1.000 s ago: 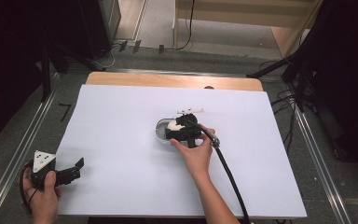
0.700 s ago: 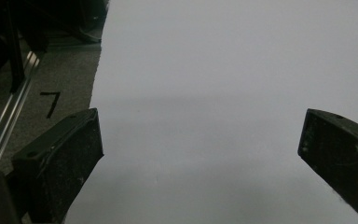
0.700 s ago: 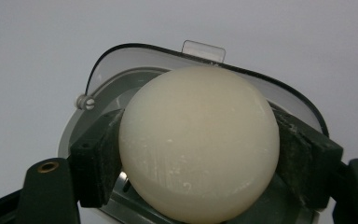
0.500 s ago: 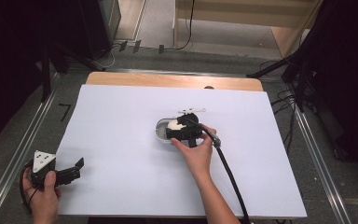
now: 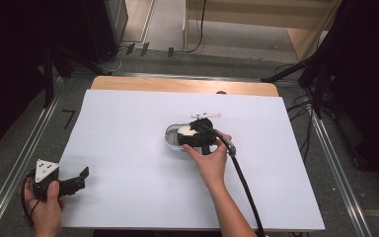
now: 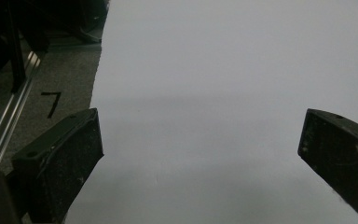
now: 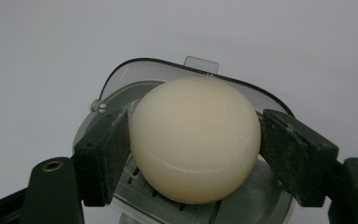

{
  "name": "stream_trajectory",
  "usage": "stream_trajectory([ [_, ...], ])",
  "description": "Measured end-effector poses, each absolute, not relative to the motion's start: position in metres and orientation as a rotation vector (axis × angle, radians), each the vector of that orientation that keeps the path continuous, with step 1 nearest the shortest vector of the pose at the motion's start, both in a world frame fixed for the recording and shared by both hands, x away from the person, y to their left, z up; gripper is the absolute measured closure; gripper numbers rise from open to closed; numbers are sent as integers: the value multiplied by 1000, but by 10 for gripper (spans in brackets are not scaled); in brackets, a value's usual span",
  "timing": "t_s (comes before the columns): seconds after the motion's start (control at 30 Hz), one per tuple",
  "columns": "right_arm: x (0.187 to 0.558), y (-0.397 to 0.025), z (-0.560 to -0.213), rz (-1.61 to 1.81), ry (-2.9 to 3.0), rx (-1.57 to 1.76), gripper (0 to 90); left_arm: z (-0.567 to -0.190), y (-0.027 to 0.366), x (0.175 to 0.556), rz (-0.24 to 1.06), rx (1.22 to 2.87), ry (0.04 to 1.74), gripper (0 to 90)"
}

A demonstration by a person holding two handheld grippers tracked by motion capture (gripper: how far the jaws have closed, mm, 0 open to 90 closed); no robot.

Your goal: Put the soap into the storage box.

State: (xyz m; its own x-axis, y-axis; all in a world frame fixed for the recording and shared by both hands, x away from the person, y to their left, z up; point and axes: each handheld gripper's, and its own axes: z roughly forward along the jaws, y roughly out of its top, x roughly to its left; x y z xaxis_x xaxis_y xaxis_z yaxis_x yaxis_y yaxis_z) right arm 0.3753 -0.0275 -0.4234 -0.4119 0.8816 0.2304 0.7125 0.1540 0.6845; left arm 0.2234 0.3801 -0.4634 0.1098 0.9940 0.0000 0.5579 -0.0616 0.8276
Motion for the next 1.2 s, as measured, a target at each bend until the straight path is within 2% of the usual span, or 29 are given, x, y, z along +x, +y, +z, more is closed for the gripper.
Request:
stream_trajectory([
  [0.23,375,-34,-416,1155,2181,1552,255,-463,380,223,809,1706,1528,3],
  [0.7,367,-49,-406,1183,2130,1509,135,-463,380,223,808,1704,1528,3],
  [1.2,363,-86,-409,1140,2070,1546,132,-463,380,223,808,1703,1529,3],
])
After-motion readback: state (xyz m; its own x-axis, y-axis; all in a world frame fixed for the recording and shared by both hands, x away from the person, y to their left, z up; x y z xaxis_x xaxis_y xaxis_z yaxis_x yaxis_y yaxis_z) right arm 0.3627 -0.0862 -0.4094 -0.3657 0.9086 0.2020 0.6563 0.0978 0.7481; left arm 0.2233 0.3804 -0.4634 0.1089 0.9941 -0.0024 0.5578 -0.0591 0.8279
